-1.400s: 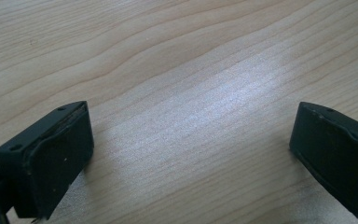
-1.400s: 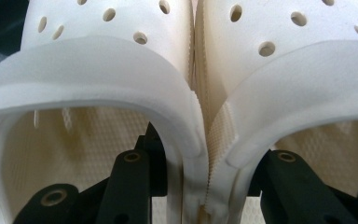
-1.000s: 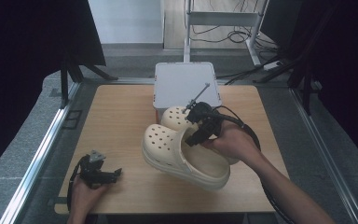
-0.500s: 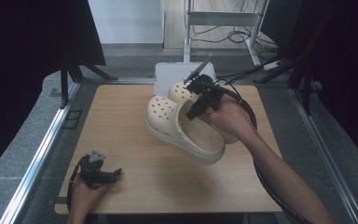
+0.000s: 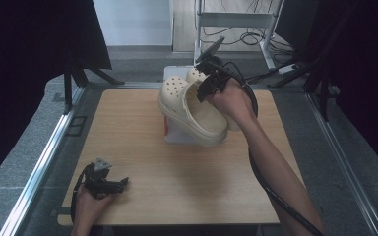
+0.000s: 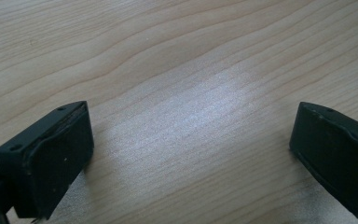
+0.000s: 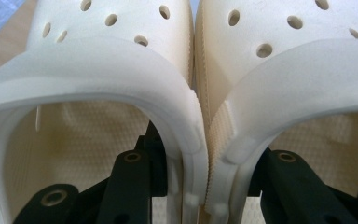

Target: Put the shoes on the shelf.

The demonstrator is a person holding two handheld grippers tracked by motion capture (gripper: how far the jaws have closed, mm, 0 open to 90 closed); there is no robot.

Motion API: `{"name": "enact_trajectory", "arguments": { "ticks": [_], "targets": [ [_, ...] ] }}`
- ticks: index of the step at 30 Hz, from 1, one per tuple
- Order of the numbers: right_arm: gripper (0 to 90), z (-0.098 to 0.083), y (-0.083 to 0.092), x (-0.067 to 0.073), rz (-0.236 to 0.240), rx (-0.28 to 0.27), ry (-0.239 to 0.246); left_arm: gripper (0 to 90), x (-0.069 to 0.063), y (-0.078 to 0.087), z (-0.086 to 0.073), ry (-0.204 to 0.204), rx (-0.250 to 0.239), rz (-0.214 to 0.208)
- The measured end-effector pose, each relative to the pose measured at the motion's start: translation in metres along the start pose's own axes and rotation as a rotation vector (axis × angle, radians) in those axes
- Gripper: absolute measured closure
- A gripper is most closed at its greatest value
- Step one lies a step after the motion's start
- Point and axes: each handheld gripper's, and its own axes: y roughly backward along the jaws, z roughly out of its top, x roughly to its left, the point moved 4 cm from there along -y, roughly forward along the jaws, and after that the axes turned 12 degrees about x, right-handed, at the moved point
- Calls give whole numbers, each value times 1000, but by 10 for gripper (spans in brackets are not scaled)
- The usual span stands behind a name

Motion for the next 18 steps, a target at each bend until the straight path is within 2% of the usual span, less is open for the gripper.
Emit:
{"name": "enact_trajectory", "arguments": {
  "ticks": [5, 18],
  "targets": [
    [645, 18, -6, -6, -20, -1, -61, 0, 0, 0, 0, 2, -1, 0],
    [644, 59, -18, -26, -51, -36, -260, 0, -1, 0, 0, -5, -1, -3]
  ]
}}
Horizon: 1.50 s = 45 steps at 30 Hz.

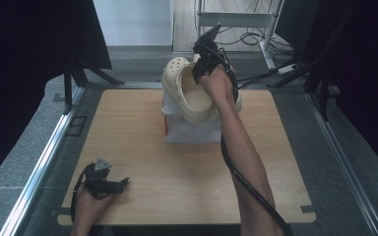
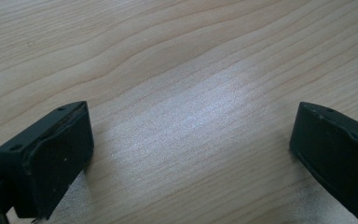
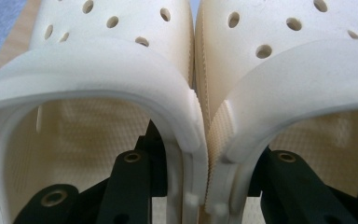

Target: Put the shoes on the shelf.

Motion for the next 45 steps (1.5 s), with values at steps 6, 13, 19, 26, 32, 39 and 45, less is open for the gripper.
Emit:
{"name": "enact_trajectory", "arguments": {
  "ticks": [6, 13, 19, 26, 32, 39, 45],
  "targets": [
    [643, 16, -10, -5, -17, -17, -73, 0, 0, 0, 0, -2, 0, 0],
    [643, 33, -25, -7, -5, -29, -131, 0, 0, 0, 0, -3, 0, 0],
    [642, 43, -42, -11, -15, -46, -179, 0, 0, 0, 0, -5, 1, -2],
    [640, 50, -56, -12, 7, -52, -222, 0, 0, 0, 1, -7, 4, -7],
    [637, 57, -64, -11, 20, -72, -248, 0, 0, 0, 1, -7, 5, -9],
    [620, 56, -75, -11, 14, -74, -219, 0, 0, 0, 1, -7, 5, -9],
    [470, 54, -72, -10, -25, -67, -112, 0, 0, 0, 1, -7, 5, -9]
  ]
}}
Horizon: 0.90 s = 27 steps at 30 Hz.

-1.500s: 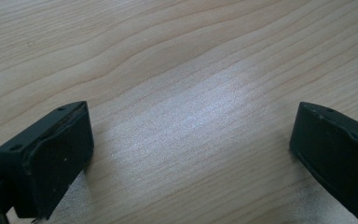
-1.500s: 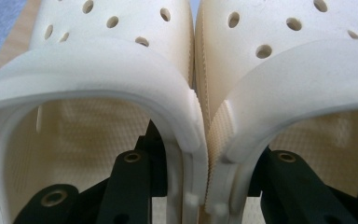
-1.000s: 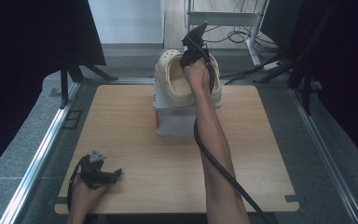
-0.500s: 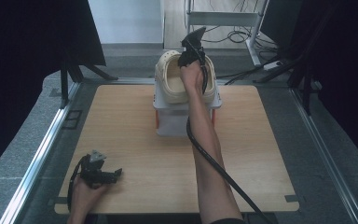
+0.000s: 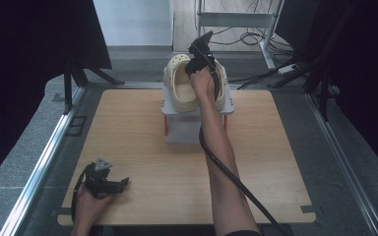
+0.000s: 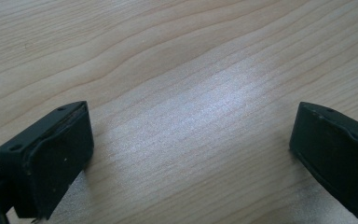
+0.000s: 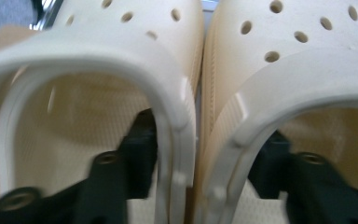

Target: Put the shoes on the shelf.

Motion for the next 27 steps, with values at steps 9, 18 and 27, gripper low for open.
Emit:
{"name": "enact_trajectory", "arguments": {
  "ticks": [9, 18, 27],
  "targets": [
    [238, -13, 14, -3, 21, 4, 186, 0, 0, 0, 0, 2, -4, 5],
    [144, -30, 30, -9, 40, -35, 330, 0, 0, 0, 0, 2, -4, 5],
    [125, -48, 48, -10, 81, -70, 401, 0, 0, 0, 0, 2, -5, 6]
  ]
}}
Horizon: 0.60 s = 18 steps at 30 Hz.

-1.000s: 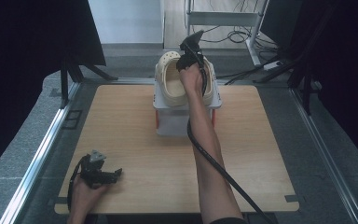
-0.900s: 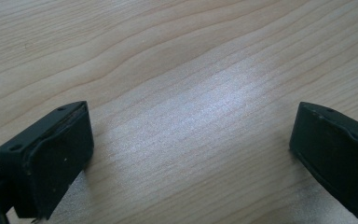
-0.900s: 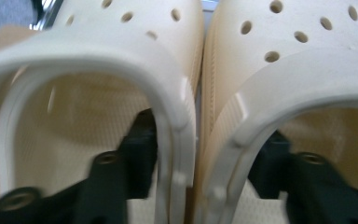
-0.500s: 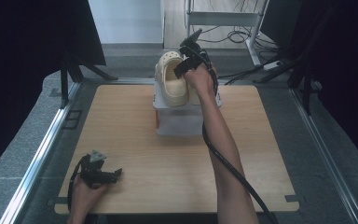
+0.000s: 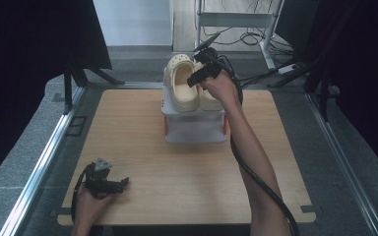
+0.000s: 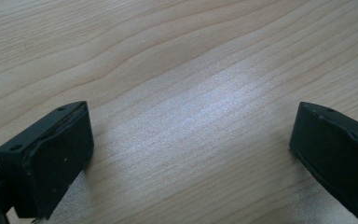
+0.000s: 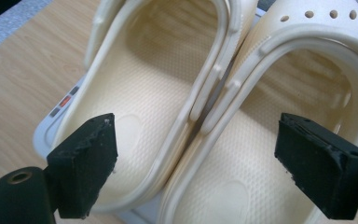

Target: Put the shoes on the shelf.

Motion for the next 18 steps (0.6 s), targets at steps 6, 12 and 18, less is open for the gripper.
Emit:
{"name": "enact_trajectory", "arguments": {
  "ticks": [6, 12, 18],
  "targets": [
    [79, -11, 11, 4, 20, -28, 28, 0, 0, 0, 0, -2, 4, -3],
    [3, -26, 18, 8, 41, -49, 71, 0, 0, 0, 0, -1, 3, -3],
    [0, -42, 22, 10, 44, -77, 135, 0, 0, 0, 0, 0, 0, 0]
  ]
}}
